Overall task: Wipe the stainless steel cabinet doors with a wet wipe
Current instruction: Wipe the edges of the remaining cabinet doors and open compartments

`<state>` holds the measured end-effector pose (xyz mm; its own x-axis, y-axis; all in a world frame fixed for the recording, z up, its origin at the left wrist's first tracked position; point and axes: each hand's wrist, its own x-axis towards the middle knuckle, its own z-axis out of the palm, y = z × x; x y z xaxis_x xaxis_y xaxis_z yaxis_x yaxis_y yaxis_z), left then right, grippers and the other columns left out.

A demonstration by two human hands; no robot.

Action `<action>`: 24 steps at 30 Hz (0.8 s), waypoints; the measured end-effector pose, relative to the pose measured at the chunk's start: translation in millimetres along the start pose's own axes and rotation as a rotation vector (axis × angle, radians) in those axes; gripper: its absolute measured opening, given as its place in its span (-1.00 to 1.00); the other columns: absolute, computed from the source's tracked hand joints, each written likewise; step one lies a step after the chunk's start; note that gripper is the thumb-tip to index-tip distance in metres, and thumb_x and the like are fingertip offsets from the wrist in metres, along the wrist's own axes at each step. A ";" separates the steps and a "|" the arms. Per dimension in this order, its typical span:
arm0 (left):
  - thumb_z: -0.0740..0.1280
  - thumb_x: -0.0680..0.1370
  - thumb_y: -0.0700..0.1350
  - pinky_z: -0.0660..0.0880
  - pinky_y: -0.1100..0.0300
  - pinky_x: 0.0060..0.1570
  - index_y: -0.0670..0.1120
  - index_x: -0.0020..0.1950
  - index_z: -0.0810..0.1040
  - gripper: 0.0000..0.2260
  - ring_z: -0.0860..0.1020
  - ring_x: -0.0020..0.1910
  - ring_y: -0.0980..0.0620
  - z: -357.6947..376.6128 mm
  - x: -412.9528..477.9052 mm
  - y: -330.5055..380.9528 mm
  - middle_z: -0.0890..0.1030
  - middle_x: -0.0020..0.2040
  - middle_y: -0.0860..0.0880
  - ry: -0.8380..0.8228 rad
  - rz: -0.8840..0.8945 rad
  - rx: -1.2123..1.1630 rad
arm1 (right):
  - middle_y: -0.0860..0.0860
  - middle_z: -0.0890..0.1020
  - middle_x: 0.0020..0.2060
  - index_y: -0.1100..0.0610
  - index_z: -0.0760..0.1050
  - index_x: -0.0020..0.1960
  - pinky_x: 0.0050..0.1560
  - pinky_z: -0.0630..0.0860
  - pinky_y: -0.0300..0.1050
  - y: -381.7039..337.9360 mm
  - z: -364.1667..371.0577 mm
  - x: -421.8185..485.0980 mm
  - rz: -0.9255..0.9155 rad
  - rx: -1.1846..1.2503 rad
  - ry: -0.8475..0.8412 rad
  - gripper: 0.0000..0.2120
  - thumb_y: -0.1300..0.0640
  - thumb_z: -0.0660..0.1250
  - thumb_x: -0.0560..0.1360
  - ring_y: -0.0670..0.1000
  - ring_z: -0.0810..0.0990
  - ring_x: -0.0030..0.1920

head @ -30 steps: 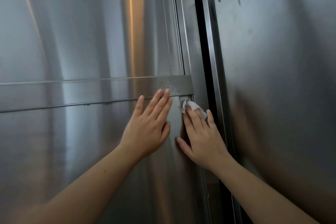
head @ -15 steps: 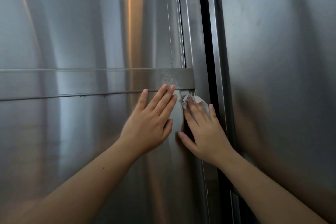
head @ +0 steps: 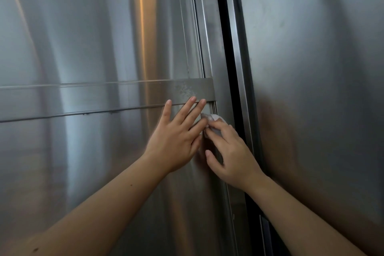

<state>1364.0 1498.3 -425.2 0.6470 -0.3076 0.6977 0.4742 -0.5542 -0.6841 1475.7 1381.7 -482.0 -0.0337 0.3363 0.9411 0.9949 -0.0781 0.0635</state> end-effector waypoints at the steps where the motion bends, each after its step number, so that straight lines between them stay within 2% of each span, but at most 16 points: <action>1: -0.04 0.57 0.04 0.09 -0.30 0.32 -0.05 0.31 0.49 -0.54 0.16 0.47 -0.12 -0.1 0.7 0.5 0.22 0.48 -0.12 0.001 -0.003 0.001 | 0.18 0.40 0.33 0.29 0.39 0.33 0.30 0.38 0.18 -0.6 -0.6 -2.1 -0.004 -0.033 0.047 -0.50 0.03 0.16 0.49 0.09 0.32 0.37; 3: -0.04 0.57 0.05 0.08 -0.30 0.32 -0.05 0.31 0.49 -0.54 0.16 0.47 -0.12 0.1 1.6 1.1 0.23 0.48 -0.12 -0.004 -0.007 -0.001 | 0.21 0.38 0.35 0.28 0.36 0.36 0.34 0.32 0.14 -0.7 -1.5 -5.9 0.007 -0.116 0.137 -0.49 0.03 0.15 0.49 0.11 0.29 0.40; 6: -0.05 0.57 0.05 0.04 -0.31 0.33 -0.06 0.33 0.48 -0.53 0.15 0.47 -0.13 0.8 1.6 1.3 0.23 0.48 -0.12 -0.010 -0.009 -0.010 | 0.20 0.18 0.46 0.23 0.17 0.47 0.43 0.07 0.12 -1.0 -0.2 -10.7 0.106 -0.197 0.158 -0.40 -0.03 0.11 0.50 0.11 0.10 0.48; 10: -0.04 0.56 0.03 0.00 -0.30 0.33 -0.05 0.34 0.46 -0.53 0.13 0.47 -0.14 -1.0 1.2 1.3 0.21 0.49 -0.12 -0.022 -0.005 0.006 | 0.06 -0.22 0.50 0.10 -0.22 0.50 0.46 -0.26 0.03 4.8 9.0 -13.6 0.158 -0.169 -0.100 -0.34 -0.19 -0.10 0.54 -0.01 -0.26 0.50; 12: -0.05 0.56 0.03 -0.02 -0.28 0.33 -0.05 0.36 0.44 -0.53 0.12 0.48 -0.13 -2.5 0.8 1.3 0.20 0.49 -0.12 -0.027 -0.006 0.007 | -0.03 -0.33 0.47 0.05 -0.34 0.47 0.43 -0.36 -0.04 8.5 14.9 -13.4 0.117 -0.186 -0.185 -0.35 -0.23 -0.17 0.54 -0.07 -0.34 0.47; 15: -0.05 0.56 0.00 0.01 -0.28 0.33 -0.08 0.41 0.38 -0.52 0.14 0.47 -0.11 -4.2 -1.0 2.2 0.22 0.48 -0.11 -0.010 -0.022 -0.007 | -0.06 -0.32 0.47 0.05 -0.31 0.47 0.40 -0.43 -0.10 8.4 19.0 -8.9 0.114 -0.160 -0.190 -0.35 -0.24 -0.19 0.54 -0.09 -0.35 0.47; 18: -0.01 0.55 -0.02 0.06 -0.28 0.32 -0.15 0.41 0.36 -0.52 0.20 0.44 -0.12 -6.8 -4.9 0.6 0.28 0.45 -0.12 0.050 -0.116 -0.074 | -0.06 -0.29 0.47 0.02 -0.30 0.48 0.37 -0.48 -0.13 5.7 19.0 1.9 0.116 -0.140 -0.176 -0.35 -0.26 -0.19 0.52 -0.10 -0.36 0.46; 20: -0.01 0.56 -0.01 0.04 -0.25 0.34 -0.17 0.42 0.32 -0.52 0.21 0.44 -0.13 -6.9 -9.3 -2.1 0.27 0.45 -0.13 0.070 -0.177 -0.089 | -0.09 -0.31 0.46 0.00 -0.31 0.48 0.33 -0.54 -0.12 4.7 17.8 12.3 0.118 -0.175 -0.173 -0.34 -0.29 -0.24 0.51 -0.13 -0.39 0.44; 24: -0.01 0.56 0.02 -0.05 -0.19 0.38 -0.16 0.46 0.25 -0.50 0.15 0.47 -0.13 -2.0 -20.1 -5.8 0.20 0.49 -0.12 0.045 -0.169 -0.041 | -0.10 -0.32 0.46 0.03 -0.30 0.49 0.28 -0.62 -0.14 3.7 19.0 15.1 0.138 -0.221 -0.179 -0.31 -0.33 -0.30 0.49 -0.15 -0.42 0.42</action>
<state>1347.1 1506.2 -434.8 0.5325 -0.2407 0.8115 0.5490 -0.6315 -0.5475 1480.7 1404.3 -473.8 0.1365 0.4664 0.8740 0.9436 -0.3298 0.0286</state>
